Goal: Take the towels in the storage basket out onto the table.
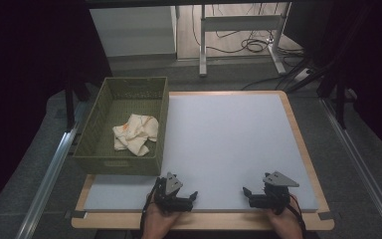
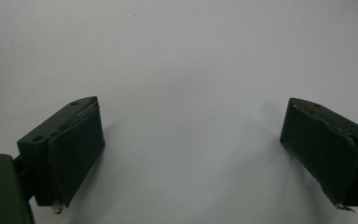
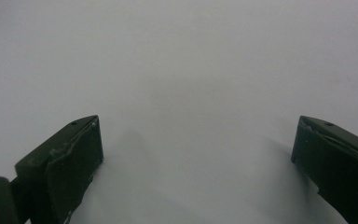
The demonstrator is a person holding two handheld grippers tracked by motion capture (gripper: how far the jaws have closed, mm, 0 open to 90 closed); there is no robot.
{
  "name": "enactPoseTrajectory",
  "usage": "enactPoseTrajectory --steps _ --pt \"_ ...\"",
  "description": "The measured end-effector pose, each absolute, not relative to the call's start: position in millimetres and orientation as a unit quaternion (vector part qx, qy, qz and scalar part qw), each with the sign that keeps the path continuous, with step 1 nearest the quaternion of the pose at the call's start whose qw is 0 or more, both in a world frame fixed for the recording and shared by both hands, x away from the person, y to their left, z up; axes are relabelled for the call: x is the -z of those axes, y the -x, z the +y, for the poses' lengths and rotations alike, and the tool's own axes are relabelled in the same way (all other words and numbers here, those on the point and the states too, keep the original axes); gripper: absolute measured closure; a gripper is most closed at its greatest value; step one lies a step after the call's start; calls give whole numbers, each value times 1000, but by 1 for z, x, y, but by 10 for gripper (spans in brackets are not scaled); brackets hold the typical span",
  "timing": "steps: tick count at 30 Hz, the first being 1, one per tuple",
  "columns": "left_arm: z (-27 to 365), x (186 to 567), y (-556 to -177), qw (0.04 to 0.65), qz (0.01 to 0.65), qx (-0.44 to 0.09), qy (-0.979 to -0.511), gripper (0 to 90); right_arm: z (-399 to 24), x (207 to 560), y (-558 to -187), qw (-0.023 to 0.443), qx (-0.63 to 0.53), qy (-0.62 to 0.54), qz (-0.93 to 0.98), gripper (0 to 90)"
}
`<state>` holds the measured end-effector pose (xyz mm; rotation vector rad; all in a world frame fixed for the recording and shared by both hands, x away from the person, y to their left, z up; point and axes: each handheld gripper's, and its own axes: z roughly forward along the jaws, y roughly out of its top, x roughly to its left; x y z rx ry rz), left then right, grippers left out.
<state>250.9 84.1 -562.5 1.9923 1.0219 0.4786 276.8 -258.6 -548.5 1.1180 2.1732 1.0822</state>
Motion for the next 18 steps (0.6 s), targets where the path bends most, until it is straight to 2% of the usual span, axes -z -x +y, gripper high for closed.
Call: enactPoseTrajectory --steps 18 --pt "84 562 -250 413 407 -191 -792 66 -260 549 -277 230 -396 -403 793 20"
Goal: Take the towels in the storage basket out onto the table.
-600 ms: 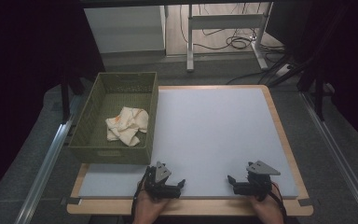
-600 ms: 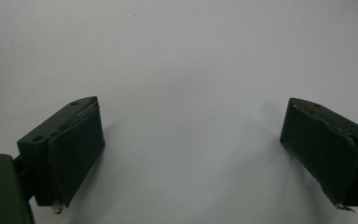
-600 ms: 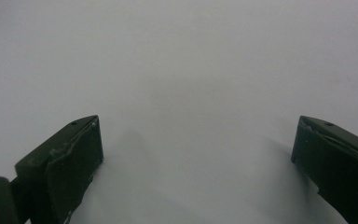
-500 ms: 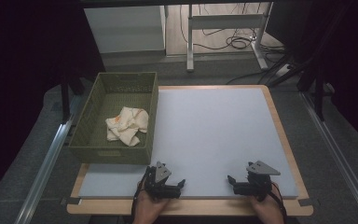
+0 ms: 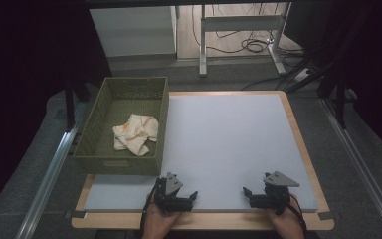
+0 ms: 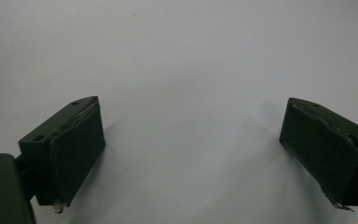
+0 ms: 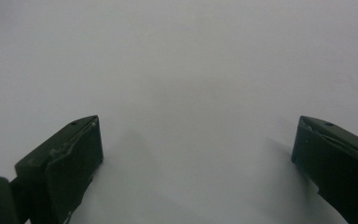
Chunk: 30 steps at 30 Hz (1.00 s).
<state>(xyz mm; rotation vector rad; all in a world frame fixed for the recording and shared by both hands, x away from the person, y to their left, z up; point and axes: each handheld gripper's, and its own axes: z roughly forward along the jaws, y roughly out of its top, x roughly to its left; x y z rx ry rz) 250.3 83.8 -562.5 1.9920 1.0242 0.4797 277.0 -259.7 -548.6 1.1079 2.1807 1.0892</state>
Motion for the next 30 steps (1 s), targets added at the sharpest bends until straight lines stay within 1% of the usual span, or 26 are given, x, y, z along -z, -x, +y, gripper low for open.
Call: enactPoseTrajectory --steps 11,17,20,22,25,30 --pt "84 562 -250 412 411 -190 -791 65 -260 549 -277 229 -396 -401 793 20" --pt "83 558 -251 400 411 -177 -800 59 -260 549 -277 229 -396 -402 794 19" --pt "81 555 -250 407 400 -173 -803 52 -260 548 -277 229 -395 -401 794 19" --pt "81 549 -249 409 389 -189 -803 32 -260 548 -277 228 -395 -401 794 19" --pt "81 545 -249 410 394 -193 -800 23 -260 548 -277 228 -395 -402 794 19" --pt "84 539 -251 429 398 -174 -792 10 -260 548 -277 228 -395 -402 794 19"
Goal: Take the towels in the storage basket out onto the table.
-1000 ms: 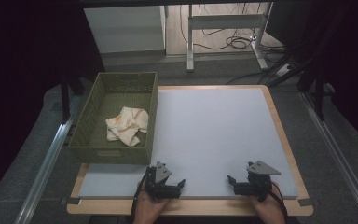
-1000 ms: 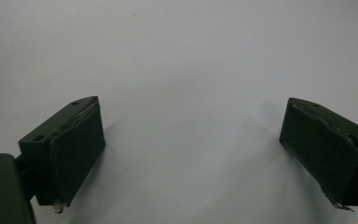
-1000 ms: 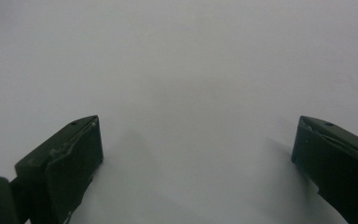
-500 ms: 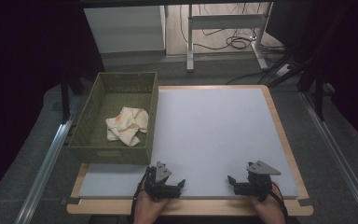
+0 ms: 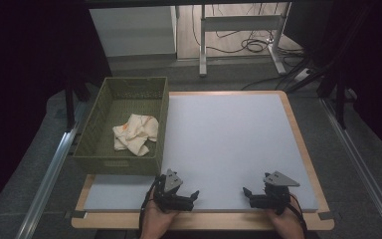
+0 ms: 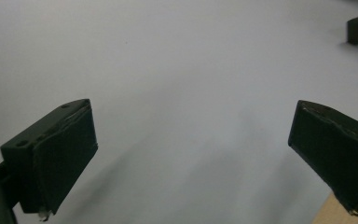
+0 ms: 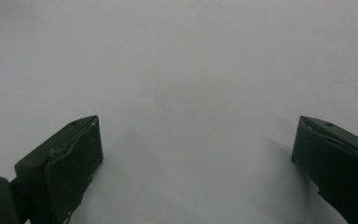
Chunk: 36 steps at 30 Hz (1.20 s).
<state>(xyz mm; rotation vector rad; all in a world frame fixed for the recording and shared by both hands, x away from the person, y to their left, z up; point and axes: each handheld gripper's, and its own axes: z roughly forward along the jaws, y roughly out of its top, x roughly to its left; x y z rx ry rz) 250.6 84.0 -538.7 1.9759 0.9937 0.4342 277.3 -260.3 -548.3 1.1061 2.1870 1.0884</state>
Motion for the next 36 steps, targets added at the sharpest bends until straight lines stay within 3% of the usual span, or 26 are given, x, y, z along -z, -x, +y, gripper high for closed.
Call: enactPoseTrajectory --steps 36 --pt "67 500 -285 421 366 -127 -820 8 -260 548 -277 227 -395 -401 794 20"
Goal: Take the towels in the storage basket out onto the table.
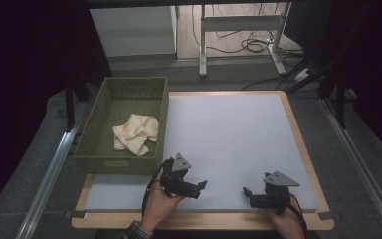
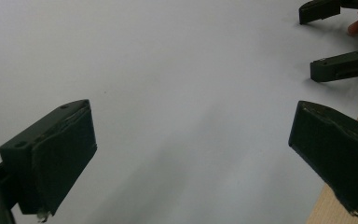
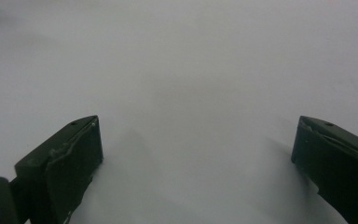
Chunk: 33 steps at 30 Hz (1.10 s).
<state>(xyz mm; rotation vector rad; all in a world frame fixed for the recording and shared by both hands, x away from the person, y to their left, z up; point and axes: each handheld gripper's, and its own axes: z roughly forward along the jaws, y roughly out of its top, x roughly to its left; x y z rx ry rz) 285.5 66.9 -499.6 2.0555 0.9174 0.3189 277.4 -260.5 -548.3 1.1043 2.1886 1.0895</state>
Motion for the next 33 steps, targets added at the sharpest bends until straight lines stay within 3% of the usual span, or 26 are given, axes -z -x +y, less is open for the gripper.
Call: enactPoseTrajectory --steps 33 --pt "59 451 -334 427 339 -115 -830 22 -260 548 -277 227 -396 -401 794 20"
